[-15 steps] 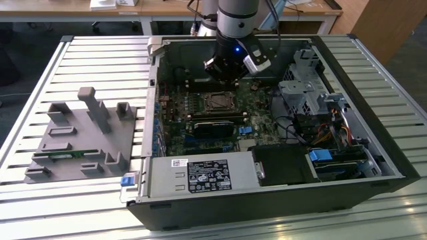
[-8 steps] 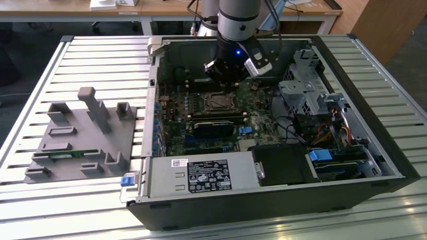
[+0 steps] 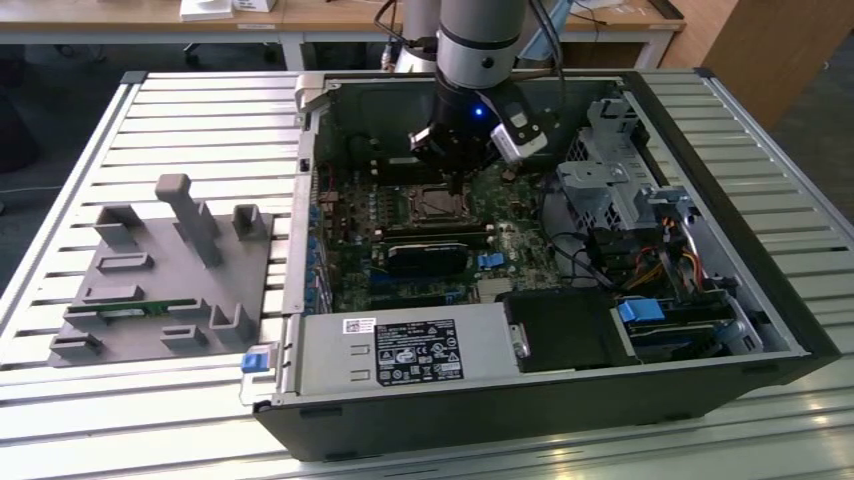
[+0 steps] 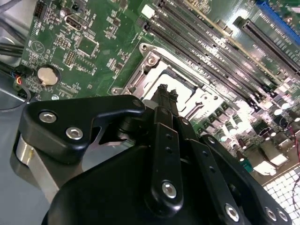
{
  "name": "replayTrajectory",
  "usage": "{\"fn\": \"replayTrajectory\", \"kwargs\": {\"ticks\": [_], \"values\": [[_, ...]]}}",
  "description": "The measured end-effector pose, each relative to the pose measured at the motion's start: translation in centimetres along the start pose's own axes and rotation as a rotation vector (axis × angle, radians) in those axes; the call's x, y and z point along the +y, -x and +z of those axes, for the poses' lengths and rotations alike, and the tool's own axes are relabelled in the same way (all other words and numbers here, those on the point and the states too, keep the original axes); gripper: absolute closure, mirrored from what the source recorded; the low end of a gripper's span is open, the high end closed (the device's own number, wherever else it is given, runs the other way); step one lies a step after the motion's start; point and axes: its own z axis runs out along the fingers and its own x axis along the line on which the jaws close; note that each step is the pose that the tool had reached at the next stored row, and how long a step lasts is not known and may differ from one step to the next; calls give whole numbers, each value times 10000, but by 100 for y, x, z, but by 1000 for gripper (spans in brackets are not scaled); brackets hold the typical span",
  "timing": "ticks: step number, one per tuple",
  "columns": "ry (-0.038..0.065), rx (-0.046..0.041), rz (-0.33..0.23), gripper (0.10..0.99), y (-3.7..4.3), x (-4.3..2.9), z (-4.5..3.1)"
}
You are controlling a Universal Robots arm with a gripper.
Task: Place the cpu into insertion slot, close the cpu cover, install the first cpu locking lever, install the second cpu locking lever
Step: 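Install the second cpu locking lever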
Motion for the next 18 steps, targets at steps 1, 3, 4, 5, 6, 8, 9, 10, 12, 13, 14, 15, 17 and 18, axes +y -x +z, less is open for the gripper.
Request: {"fn": "replayTrajectory", "kwargs": {"ticks": [1,3,4,5,6,8,9,10,12,13,14,15,17,18], "values": [[1,0,0,980,0,-8,0],[0,1,0,980,-1,-23,-1],[1,0,0,980,-2,-29,-1],[1,0,0,980,-2,-34,-1],[0,1,0,980,-3,-44,-1],[0,1,0,980,-4,-69,-2],[0,1,0,980,-5,-83,-3],[0,0,0,980,-5,-97,-3],[1,0,0,980,-7,-123,-5],[0,0,0,980,-8,-137,-5],[0,1,0,980,-9,-148,-6],[1,0,0,980,-9,-159,-6],[0,1,0,980,-10,-179,-7],[0,0,0,980,-11,-186,-7]]}}
